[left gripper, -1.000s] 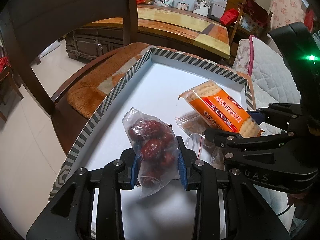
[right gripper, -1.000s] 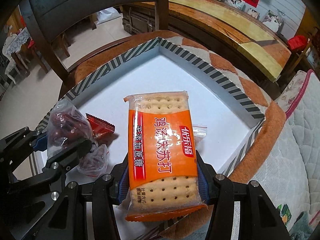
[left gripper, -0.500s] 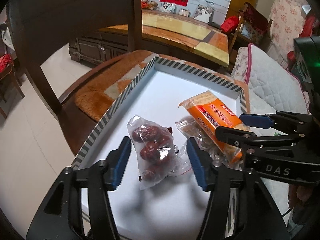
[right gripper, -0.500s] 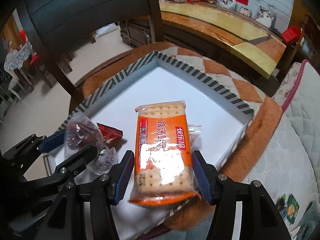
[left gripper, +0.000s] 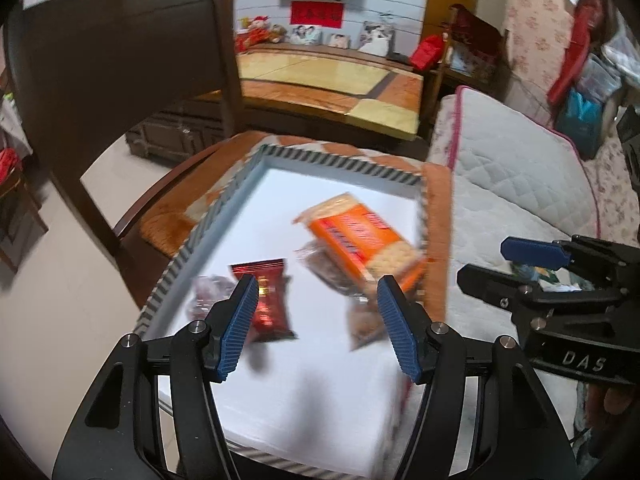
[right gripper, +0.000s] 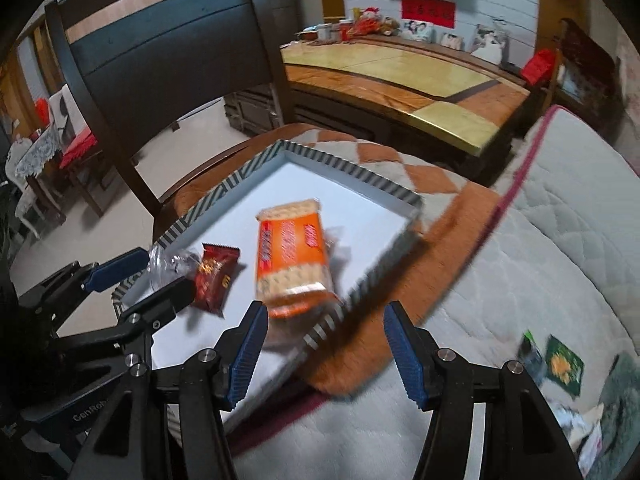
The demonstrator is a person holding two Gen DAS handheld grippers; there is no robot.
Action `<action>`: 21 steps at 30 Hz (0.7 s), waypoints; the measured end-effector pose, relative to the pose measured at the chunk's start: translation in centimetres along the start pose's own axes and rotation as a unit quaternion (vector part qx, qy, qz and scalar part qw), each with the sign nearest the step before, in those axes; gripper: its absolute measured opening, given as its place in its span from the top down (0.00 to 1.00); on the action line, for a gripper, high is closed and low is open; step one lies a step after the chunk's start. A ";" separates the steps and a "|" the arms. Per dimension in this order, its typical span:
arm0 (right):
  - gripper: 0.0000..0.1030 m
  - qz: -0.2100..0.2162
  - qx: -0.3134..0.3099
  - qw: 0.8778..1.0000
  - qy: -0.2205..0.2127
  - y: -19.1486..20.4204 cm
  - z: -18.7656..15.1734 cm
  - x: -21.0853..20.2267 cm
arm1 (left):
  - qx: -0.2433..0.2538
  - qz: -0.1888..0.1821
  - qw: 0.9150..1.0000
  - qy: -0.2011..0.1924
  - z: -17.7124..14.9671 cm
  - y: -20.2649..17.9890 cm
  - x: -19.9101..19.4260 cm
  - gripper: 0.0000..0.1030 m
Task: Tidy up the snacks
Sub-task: 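Release the red date bag in the tray with the left gripper, then move both grippers to the mattress and grasp the green-black snack bag with the left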
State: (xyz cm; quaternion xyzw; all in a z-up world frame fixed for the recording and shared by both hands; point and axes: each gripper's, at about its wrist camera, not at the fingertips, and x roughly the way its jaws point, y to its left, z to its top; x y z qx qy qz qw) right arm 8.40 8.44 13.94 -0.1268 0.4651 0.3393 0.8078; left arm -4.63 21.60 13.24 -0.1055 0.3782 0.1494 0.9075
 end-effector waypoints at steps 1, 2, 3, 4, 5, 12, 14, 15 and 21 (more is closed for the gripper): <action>0.43 -0.002 0.004 1.000 -0.001 -0.5 -0.4 -0.5 | 0.004 -0.001 1.000 -0.001 0.0 -0.5 -0.2 0.40; 0.43 -0.005 0.009 1.000 -0.003 -0.9 -0.7 -0.8 | 0.009 -0.004 1.000 -0.003 0.0 -1.1 -0.4 0.40; 0.43 -0.007 0.012 1.000 -0.005 -1.2 -1.1 -1.2 | 0.016 -0.007 1.000 -0.004 0.0 -1.8 -0.6 0.40; 0.43 -0.012 0.018 1.000 -0.009 -1.8 -1.7 -1.8 | 0.021 -0.009 1.000 -0.005 -0.1 -2.3 -0.8 0.40; 0.42 -0.015 0.022 1.000 -0.011 -2.2 -2.1 -2.3 | 0.026 -0.012 1.000 -0.006 -0.1 -3.0 -1.0 0.40; 0.41 -0.055 0.057 0.997 -0.015 -6.2 -5.9 -5.6 | 0.064 -0.042 0.997 -0.006 -0.8 -8.2 -1.8 0.40; 0.40 -0.069 0.065 0.995 -0.016 -7.1 -7.0 -6.5 | 0.076 -0.055 0.996 -0.002 -1.1 -9.7 -1.9 0.40; 0.40 -0.076 0.069 0.995 -0.017 -7.6 -7.5 -6.9 | 0.080 -0.060 0.995 0.000 -1.3 -10.3 -1.9 0.40; 0.38 -0.102 0.095 0.990 -0.016 -10.7 -11.2 -9.5 | 0.102 -0.103 0.989 0.019 -2.3 -14.6 -2.0 0.40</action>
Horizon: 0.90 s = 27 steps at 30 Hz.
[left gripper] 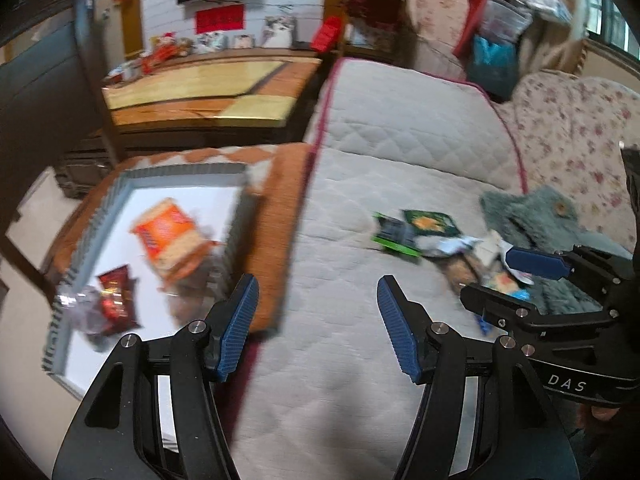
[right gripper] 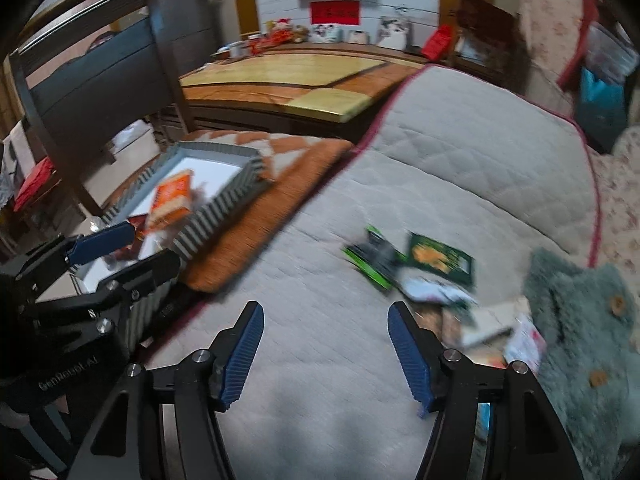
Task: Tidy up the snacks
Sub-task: 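Move both grippers to the mattress and grasp the green-black snack bag with the left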
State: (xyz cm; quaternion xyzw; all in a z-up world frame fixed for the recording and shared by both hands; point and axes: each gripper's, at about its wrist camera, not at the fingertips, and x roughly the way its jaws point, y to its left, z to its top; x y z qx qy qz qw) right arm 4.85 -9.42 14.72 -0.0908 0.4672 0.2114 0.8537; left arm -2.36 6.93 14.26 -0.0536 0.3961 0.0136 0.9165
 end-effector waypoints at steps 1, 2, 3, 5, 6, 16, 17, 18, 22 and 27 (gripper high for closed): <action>0.38 -0.003 0.009 1.000 0.002 -1.0 -0.6 -0.3 | 0.002 -0.009 1.000 0.006 0.0 -0.7 0.3 0.40; 0.38 -0.008 0.023 1.000 0.005 -2.4 -1.5 -0.6 | 0.004 -0.013 1.000 0.009 0.0 -1.2 0.4 0.40; 0.38 -0.010 0.031 0.999 0.006 -3.3 -1.9 -0.7 | 0.006 -0.025 1.000 0.015 -0.1 -2.1 0.8 0.40; 0.38 -0.016 0.061 0.998 0.014 -5.9 -3.4 -1.1 | 0.002 -0.050 0.998 0.030 0.1 -3.0 1.6 0.40; 0.38 -0.017 0.069 0.997 0.015 -6.5 -3.7 -1.2 | -0.002 -0.059 0.998 0.038 0.2 -3.4 2.0 0.40; 0.36 -0.016 0.135 0.991 0.021 -12.1 -6.1 -0.8 | -0.013 -0.097 0.992 0.085 2.9 -5.0 7.6 0.40; 0.35 -0.014 0.134 0.991 0.024 -12.2 -6.1 -0.5 | -0.006 -0.094 0.992 0.084 3.4 -5.3 8.4 0.40; 0.35 -0.012 0.133 0.991 0.026 -12.1 -6.2 -0.3 | -0.003 -0.095 0.992 0.084 3.8 -5.5 9.0 0.40; 0.35 -0.005 0.132 0.990 0.042 -12.2 -6.2 1.2 | 0.000 -0.104 0.989 0.101 4.9 -5.8 11.5 0.40; 0.35 -0.003 0.131 0.990 0.047 -12.5 -6.0 2.3 | -0.001 -0.108 0.986 0.126 5.5 -6.2 14.6 0.40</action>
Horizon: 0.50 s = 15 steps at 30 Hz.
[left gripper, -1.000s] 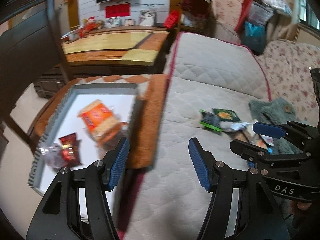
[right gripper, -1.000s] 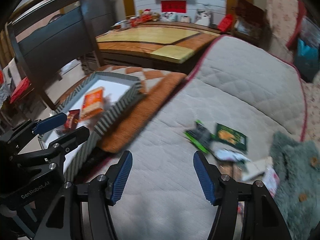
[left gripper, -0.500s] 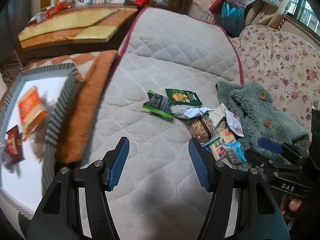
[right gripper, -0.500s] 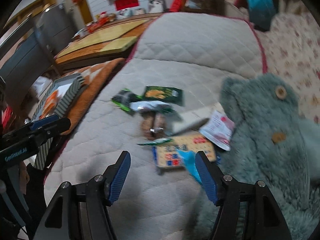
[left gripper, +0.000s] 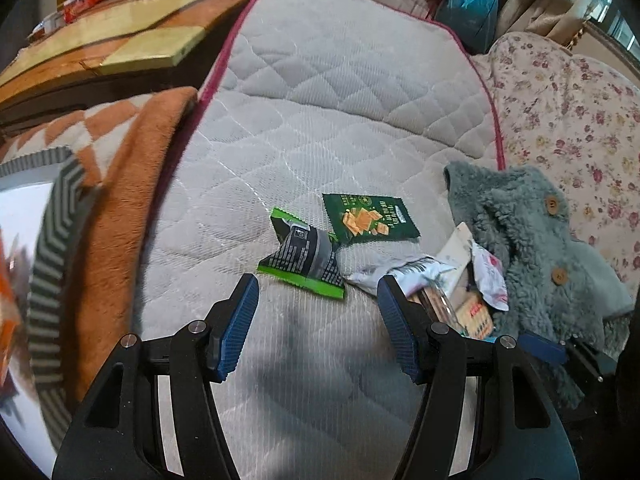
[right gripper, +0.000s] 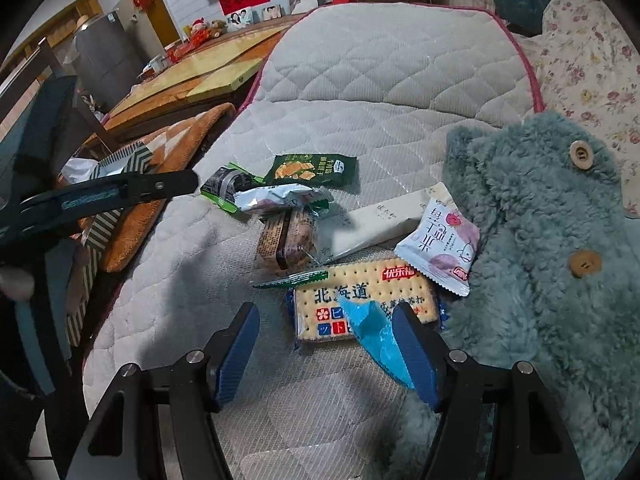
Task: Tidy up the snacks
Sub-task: 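Move both grippers to the mattress and grasp the green-black snack bag with the left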
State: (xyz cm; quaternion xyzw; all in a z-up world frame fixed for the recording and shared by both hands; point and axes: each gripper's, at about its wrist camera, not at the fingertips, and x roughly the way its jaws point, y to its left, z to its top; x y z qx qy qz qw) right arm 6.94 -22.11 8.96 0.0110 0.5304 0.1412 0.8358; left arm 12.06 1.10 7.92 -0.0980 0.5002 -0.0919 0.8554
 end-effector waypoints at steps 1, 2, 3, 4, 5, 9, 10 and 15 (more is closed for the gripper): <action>0.35 0.000 -0.001 1.000 -0.002 -0.1 0.1 0.1 | 0.000 0.000 1.000 0.001 0.1 0.0 0.3 0.40; 0.35 0.000 0.000 1.000 -0.002 -0.1 0.3 0.2 | 0.001 -0.001 1.000 0.002 0.2 -0.1 0.5 0.40; 0.35 0.000 0.001 1.000 -0.002 -0.2 0.4 0.3 | 0.002 -0.001 1.000 0.002 0.3 -0.1 0.8 0.40; 0.35 0.001 0.001 1.000 -0.001 -0.3 0.5 0.5 | 0.003 -0.001 1.000 0.003 0.4 -0.2 1.0 0.40; 0.35 0.001 0.001 1.000 -0.001 -0.3 0.6 0.6 | 0.003 -0.001 1.000 0.004 0.5 -0.2 1.0 0.40; 0.35 0.003 0.001 1.000 0.000 -0.3 0.9 0.9 | 0.011 0.005 1.000 0.004 0.7 -0.5 1.4 0.40; 0.35 0.003 0.000 1.000 0.000 -0.3 0.9 0.9 | 0.011 0.006 1.000 0.005 0.8 -0.5 1.5 0.40; 0.35 0.003 0.003 1.000 0.002 -0.6 0.7 1.1 | 0.014 0.010 1.000 0.005 1.1 -0.6 1.9 0.40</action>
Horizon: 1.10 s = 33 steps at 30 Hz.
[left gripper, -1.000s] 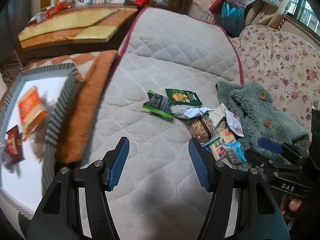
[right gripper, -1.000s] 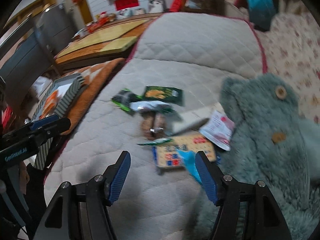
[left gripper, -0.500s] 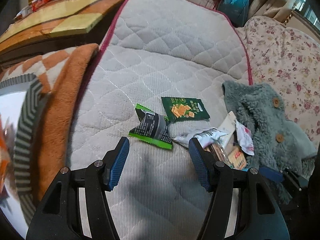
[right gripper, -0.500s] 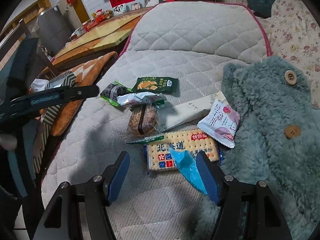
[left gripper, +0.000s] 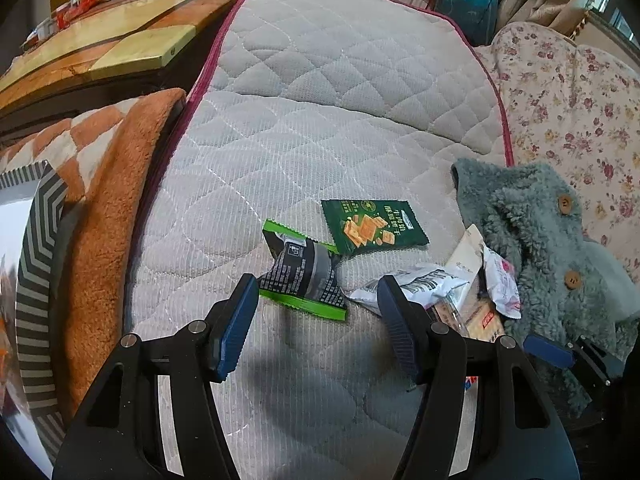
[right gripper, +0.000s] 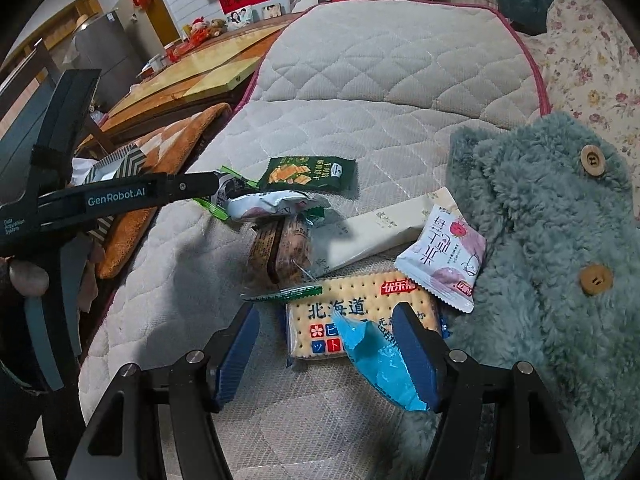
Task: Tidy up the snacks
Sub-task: 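Move both grippers to the mattress and grasp the green-black snack bag with the left, then grasp the green cracker packet with the right gripper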
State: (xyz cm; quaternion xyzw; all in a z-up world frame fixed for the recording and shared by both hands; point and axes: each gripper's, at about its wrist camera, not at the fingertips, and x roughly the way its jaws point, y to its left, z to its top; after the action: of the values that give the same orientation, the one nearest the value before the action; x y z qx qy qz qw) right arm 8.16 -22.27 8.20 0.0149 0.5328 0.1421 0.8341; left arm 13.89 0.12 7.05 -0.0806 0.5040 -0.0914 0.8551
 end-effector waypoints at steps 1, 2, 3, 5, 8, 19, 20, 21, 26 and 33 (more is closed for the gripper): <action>0.35 0.000 0.001 1.000 0.000 -0.1 0.0 0.0 | 0.001 0.000 1.000 0.000 0.1 0.0 0.1 0.40; 0.35 0.000 0.001 1.000 0.001 -0.1 0.0 0.0 | 0.002 0.001 1.000 0.000 0.2 -0.1 0.2 0.40; 0.35 0.001 0.002 1.000 0.001 -0.1 -0.1 0.1 | 0.004 0.002 1.000 0.000 0.3 -0.1 0.2 0.40; 0.35 0.000 0.001 1.000 0.002 -0.1 -0.1 0.1 | 0.006 0.003 1.000 0.002 0.4 -0.1 0.4 0.40; 0.35 0.001 0.002 1.000 0.003 -0.2 -0.2 0.2 | 0.011 0.006 1.000 0.007 0.6 -0.2 1.0 0.40; 0.35 -0.001 0.006 1.000 0.012 -0.7 -0.2 0.8 | 0.040 0.025 0.998 0.044 1.5 -0.7 4.4 0.40; 0.35 -0.001 0.006 1.000 0.013 -0.7 -0.2 0.9 | 0.039 0.026 0.998 0.047 1.6 -0.6 4.7 0.40; 0.35 0.000 0.006 1.000 0.013 -0.7 -0.2 1.0 | 0.036 0.025 0.998 0.050 1.6 -0.5 5.0 0.40; 0.35 0.005 0.001 1.000 0.016 -0.1 0.5 1.4 | 0.004 0.025 0.998 0.052 1.3 0.9 5.1 0.44; 0.35 0.009 -0.052 0.999 -0.002 1.8 5.4 2.6 | -0.023 0.033 0.998 0.048 0.9 3.5 4.2 0.46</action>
State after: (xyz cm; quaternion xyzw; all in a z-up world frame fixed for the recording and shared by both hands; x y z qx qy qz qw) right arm 13.60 -19.24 8.55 -0.0232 0.5230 0.1768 0.8335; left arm 16.91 2.59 3.15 -0.0788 0.5485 -0.0554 0.8306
